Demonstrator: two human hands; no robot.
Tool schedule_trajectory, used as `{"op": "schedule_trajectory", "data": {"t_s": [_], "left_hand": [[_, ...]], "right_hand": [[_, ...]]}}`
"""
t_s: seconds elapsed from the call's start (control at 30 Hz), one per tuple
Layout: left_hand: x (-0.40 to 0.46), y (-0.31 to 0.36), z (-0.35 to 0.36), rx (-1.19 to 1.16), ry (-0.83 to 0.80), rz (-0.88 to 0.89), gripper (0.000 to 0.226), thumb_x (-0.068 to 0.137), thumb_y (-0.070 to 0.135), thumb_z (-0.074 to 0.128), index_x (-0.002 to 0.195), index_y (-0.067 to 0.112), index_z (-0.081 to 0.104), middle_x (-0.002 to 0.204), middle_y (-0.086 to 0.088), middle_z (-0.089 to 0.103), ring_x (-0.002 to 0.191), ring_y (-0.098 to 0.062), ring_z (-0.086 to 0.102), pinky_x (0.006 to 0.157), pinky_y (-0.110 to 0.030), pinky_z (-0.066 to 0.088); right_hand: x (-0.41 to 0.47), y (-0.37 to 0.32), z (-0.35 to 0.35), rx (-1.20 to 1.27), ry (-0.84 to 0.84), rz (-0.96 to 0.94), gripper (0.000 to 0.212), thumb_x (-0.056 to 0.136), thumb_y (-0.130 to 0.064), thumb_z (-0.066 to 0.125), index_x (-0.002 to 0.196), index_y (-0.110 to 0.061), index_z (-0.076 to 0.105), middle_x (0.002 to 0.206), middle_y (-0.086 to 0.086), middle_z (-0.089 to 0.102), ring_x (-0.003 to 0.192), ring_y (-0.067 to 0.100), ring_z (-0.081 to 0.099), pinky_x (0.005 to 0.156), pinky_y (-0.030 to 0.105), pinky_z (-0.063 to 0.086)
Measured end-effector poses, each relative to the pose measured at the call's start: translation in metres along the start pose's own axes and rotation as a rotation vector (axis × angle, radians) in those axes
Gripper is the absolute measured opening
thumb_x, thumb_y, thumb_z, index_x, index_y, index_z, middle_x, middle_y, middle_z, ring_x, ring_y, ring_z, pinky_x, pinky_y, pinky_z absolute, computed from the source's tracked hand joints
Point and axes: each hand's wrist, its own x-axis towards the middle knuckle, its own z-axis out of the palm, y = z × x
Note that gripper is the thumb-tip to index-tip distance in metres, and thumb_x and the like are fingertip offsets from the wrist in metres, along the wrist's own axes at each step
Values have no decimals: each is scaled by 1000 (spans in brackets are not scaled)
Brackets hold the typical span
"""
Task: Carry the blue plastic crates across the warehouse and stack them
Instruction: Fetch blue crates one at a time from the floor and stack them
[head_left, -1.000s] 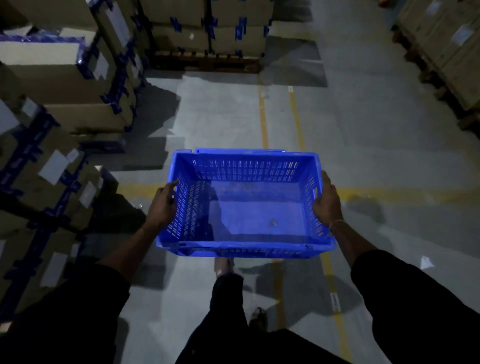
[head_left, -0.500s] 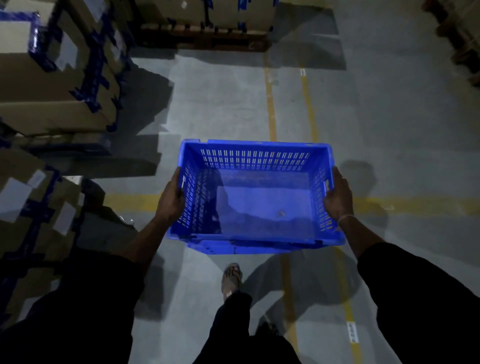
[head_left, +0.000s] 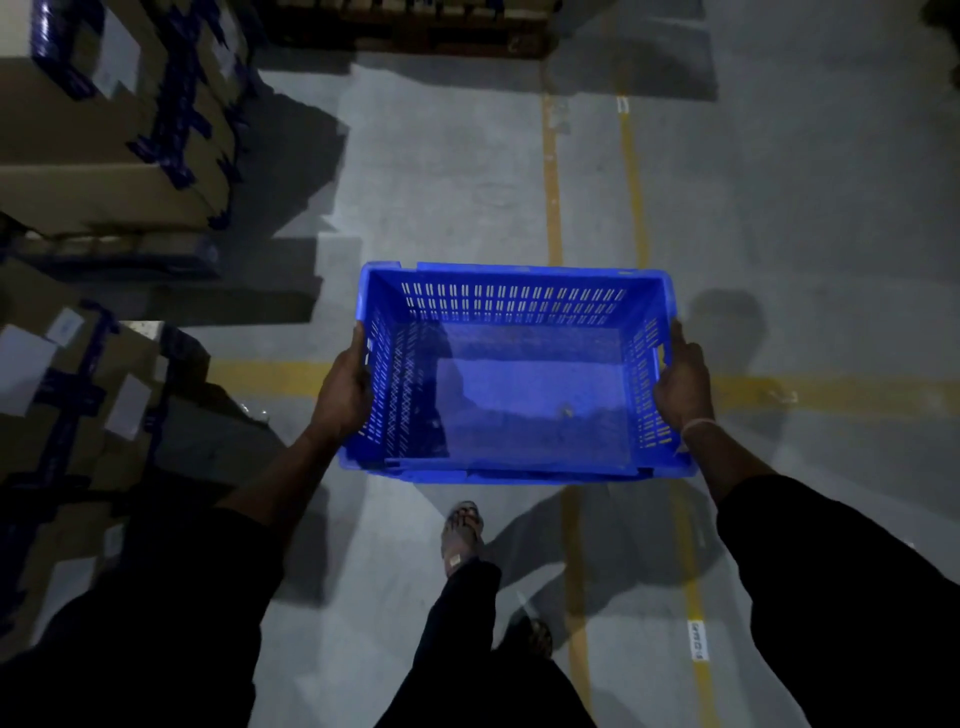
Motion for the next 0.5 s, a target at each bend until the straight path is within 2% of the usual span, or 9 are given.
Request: {"op": "schedule_trajectory", "data": {"t_s": [0.03, 0.07, 0.17, 0.27, 0.37, 0.43, 0.5], "left_hand": [[-2, -7, 0, -11, -23, -36, 64, 101, 58, 34, 159, 39, 15, 99, -9, 70, 77, -25, 72, 69, -48, 59], [-4, -9, 0, -10, -37, -35, 67, 100, 58, 34, 160, 36, 15, 101, -11, 69, 79, -27, 72, 71, -51, 59], [0, -13, -2, 49, -69, 29, 76, 100, 41, 43, 161, 36, -2, 106, -12, 68, 79, -24, 72, 69, -47, 60], [16, -27, -2, 93, -101, -21, 83, 97, 46, 48, 159, 41, -6, 119, -19, 63, 84, -30, 72, 72, -52, 61], [24, -37, -3, 119, -119, -28, 83, 97, 49, 49, 159, 41, -6, 121, -20, 60, 87, -31, 71, 73, -52, 62], [22, -25, -7, 100, -122, -37, 77, 97, 59, 43, 160, 38, 4, 117, -18, 64, 84, -26, 73, 72, -50, 62], [20, -17, -8, 114, -120, -18, 77, 100, 46, 48, 161, 31, 3, 115, -19, 65, 80, -24, 73, 71, -48, 62]], "right_hand": [[-6, 4, 0, 1, -3, -15, 82, 83, 6, 49, 156, -16, 18, 118, 30, 44, 92, 48, 53, 80, 43, 44], [-10, 8, 1, -2, -8, -33, 84, 82, 6, 49, 156, -15, 17, 118, 30, 44, 92, 48, 53, 81, 44, 44], [-13, 17, 1, -31, -54, -68, 88, 82, 5, 50, 157, -13, 8, 124, 30, 41, 101, 50, 49, 87, 49, 43], [-18, 20, 3, -63, -98, -79, 93, 83, 2, 53, 157, -14, -2, 133, 28, 38, 105, 51, 47, 91, 49, 40], [-24, 19, 6, -20, -103, -124, 98, 82, 5, 52, 156, -17, -9, 139, 25, 34, 98, 49, 51, 83, 49, 45], [-22, 16, 4, -16, -122, -122, 99, 83, 8, 49, 155, -20, -13, 143, 23, 31, 90, 47, 54, 71, 44, 46], [-20, 14, 1, -42, -147, -85, 101, 83, 8, 48, 154, -24, -17, 148, 22, 27, 85, 47, 56, 66, 40, 43]]}}
